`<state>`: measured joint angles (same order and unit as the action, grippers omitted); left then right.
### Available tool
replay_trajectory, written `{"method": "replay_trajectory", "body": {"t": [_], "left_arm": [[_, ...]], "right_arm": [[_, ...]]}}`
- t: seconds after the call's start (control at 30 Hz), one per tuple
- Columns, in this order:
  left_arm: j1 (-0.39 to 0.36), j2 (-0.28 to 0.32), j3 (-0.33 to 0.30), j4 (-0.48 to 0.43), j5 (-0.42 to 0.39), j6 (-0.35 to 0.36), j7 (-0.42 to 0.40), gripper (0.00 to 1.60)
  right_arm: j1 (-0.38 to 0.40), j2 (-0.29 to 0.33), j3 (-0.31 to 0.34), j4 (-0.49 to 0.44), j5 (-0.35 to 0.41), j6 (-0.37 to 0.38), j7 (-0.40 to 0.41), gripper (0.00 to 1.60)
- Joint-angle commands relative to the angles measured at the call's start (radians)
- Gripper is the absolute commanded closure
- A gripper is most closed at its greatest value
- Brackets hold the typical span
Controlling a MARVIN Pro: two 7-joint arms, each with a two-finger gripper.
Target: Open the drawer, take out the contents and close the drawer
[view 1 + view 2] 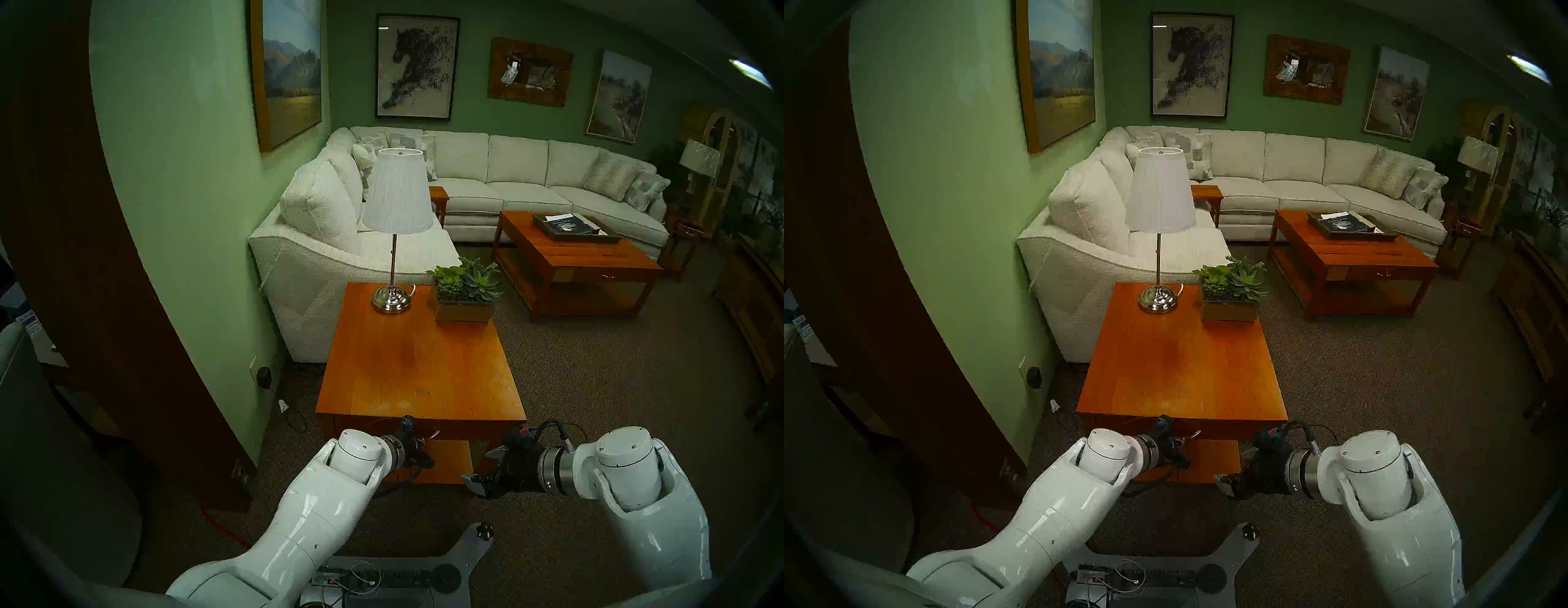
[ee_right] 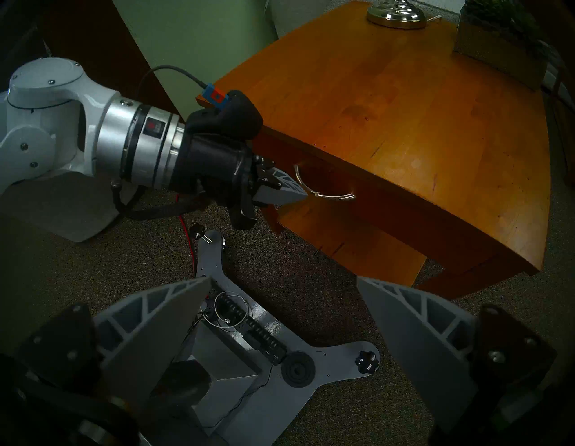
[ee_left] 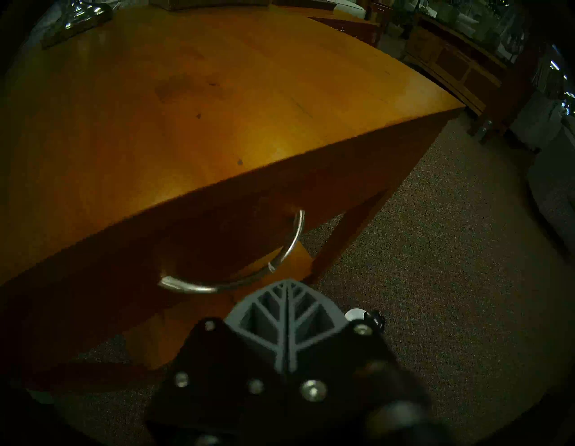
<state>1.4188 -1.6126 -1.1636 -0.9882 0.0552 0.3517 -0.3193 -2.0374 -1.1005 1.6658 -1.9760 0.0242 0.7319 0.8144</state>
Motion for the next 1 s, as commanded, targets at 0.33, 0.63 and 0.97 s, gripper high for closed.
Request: {"method": "replay_trajectory", "body": {"t": [0.33,0.63,0.97], "left_arm": [[-0.132,-0.054,0.02,0.111,-0.059,-0.102,0.048,1.6],[-0.178,-0.079,0.032,0.183,-0.072,-0.107,0.08,1.6],[-0.228,-0.109,0.048,0.293,-0.057,-0.112,0.124,1.6]], "right_arm": [[0.008,0.002,0.001,-0.027,0.002,-0.001,0.0,0.0],[0.007,0.002,0.001,-0.027,0.003,-0.001,-0.001,0.0],[0.007,0.003,0.001,-0.027,0.004,-0.001,-0.001,0.0]]}}
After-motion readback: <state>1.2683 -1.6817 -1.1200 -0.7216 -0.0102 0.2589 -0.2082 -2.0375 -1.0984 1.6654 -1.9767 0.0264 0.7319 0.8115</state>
